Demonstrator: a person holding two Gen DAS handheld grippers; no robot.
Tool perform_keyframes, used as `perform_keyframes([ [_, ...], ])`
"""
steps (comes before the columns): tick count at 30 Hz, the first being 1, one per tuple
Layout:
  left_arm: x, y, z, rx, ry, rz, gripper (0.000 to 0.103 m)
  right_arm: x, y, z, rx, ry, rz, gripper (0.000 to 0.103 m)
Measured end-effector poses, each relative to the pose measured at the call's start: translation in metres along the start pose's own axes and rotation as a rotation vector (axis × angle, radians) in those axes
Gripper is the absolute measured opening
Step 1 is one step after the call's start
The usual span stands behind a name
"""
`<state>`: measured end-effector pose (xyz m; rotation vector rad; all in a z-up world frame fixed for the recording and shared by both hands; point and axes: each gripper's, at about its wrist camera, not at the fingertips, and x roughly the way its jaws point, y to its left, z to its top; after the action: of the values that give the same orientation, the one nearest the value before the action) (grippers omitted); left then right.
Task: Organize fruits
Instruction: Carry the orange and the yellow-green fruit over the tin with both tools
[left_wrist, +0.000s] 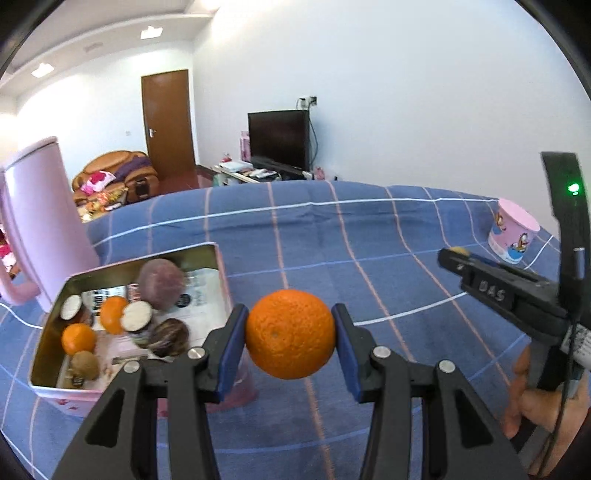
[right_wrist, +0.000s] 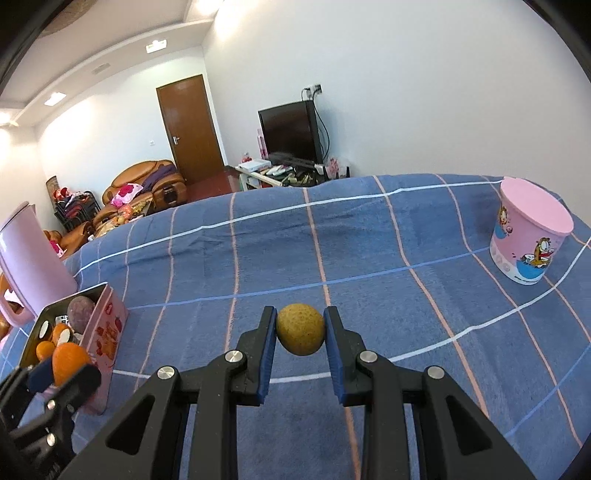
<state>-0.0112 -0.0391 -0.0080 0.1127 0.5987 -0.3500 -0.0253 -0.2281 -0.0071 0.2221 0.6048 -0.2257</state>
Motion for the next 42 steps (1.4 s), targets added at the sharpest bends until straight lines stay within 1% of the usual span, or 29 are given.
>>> perform_keyframes([
  [5,-0.005,0.004,-0.005,0.001,-0.009,0.013,0.048,-0.019,0.007,-0.007,-0.023,-0.060,-0.023,0.028],
  [8,-0.007,0.000,-0.007,0.025,-0.015,0.030,0.048,-0.028,0.010,-0.011,-0.024,-0.077,-0.037,0.028],
  [16,-0.011,0.006,-0.008,0.004,-0.024,0.030,0.048,-0.045,0.021,-0.020,-0.048,-0.118,-0.041,0.028],
  [19,-0.014,0.006,-0.009,0.010,-0.038,0.039,0.048,-0.051,0.026,-0.023,-0.060,-0.137,-0.038,0.028],
  [26,-0.026,0.014,-0.007,-0.002,-0.071,0.006,0.048,-0.061,0.041,-0.028,-0.097,-0.172,-0.032,0.028],
  [31,-0.032,0.020,-0.006,0.002,-0.091,0.003,0.048,-0.064,0.052,-0.031,-0.111,-0.174,-0.018,0.028],
  [37,-0.036,0.036,-0.004,0.008,-0.119,0.057,0.048,-0.063,0.067,-0.034,-0.114,-0.174,-0.005,0.028],
  [42,-0.039,0.058,-0.004,0.002,-0.134,0.111,0.048,-0.060,0.086,-0.036,-0.124,-0.166,0.023,0.028],
])
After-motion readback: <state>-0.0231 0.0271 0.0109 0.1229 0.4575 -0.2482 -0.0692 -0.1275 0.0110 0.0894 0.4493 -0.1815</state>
